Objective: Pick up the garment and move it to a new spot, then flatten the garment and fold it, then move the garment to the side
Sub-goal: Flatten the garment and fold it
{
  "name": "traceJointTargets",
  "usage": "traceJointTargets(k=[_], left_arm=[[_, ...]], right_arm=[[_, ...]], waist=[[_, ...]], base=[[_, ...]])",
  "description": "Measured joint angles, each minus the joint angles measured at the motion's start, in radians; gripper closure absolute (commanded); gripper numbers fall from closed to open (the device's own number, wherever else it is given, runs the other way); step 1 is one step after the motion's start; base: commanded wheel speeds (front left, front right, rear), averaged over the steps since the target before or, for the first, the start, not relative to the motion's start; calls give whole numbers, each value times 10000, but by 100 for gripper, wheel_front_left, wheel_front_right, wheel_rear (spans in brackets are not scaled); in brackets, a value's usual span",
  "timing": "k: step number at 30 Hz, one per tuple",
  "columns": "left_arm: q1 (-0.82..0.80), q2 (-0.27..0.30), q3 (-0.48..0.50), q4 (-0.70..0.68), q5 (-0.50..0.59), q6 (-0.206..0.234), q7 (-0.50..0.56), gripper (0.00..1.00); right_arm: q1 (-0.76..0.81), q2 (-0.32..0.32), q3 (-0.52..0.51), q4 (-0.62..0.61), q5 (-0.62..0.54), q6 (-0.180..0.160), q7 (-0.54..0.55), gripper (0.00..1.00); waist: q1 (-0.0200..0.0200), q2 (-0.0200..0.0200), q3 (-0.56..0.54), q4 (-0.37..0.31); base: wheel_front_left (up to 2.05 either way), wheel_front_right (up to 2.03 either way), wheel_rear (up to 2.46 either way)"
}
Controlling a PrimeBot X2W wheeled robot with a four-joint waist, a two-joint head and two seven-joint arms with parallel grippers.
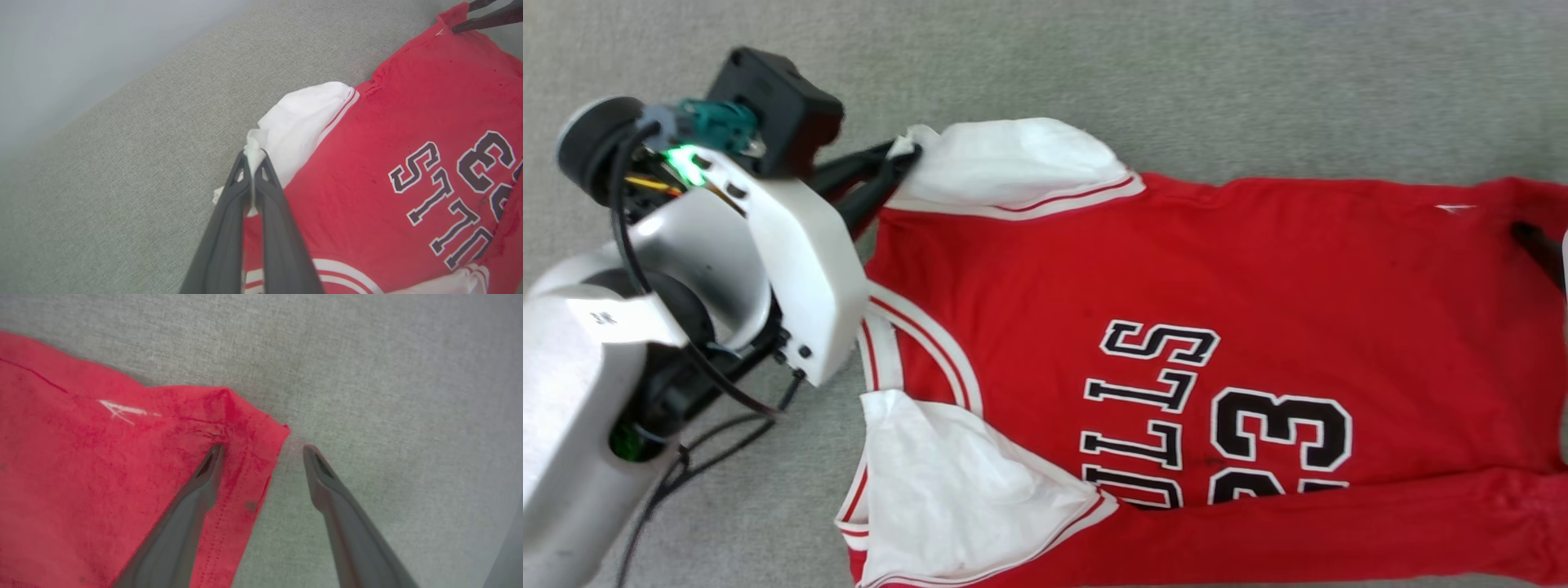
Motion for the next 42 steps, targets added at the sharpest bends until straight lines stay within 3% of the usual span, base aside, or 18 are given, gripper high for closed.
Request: traceJointTargets(k=[10, 11, 12, 13, 20, 29, 42], left_arm=[[185, -370, -374, -169, 46, -77, -309, 100], [209, -397, -414, -148, 46, -81, -347, 100], [221, -405, -441, -121, 46, -92, -362, 100], [239, -410, -445, -73, 48, -92, -395, 100], [630, -378, -263, 320, -40, -15, -886, 100], [1569, 12, -44, 456, -217, 215, -1252, 100], [4100, 378, -17, 84, -765, 796, -1914, 100]], right_arm=[[-299, -775, 871, 579, 201, -25, 355, 0], [-300, -865, 938, 614, 249, -25, 353, 13], [-300, -901, 961, 663, 299, -25, 334, 65], [-300, -899, 978, 708, 360, -25, 245, 100], [-263, -518, 846, 1072, 752, -21, -623, 100], [590, -334, 245, 533, 1290, -2, -1645, 100], [3807, 389, -1197, -1035, 1526, -2, -2809, 100]], waist=[[-2, 0, 471, 722], [-2, 0, 482, 770], [-3, 0, 486, 809], [-3, 0, 479, 836], [-2, 0, 89, 792], [-1, 0, -863, 492], [-1, 0, -2391, 427]], base=[[0, 0, 0], [0, 0, 0], [0, 0, 0], [0, 0, 0], [0, 0, 0], [0, 0, 0], [0, 0, 0]])
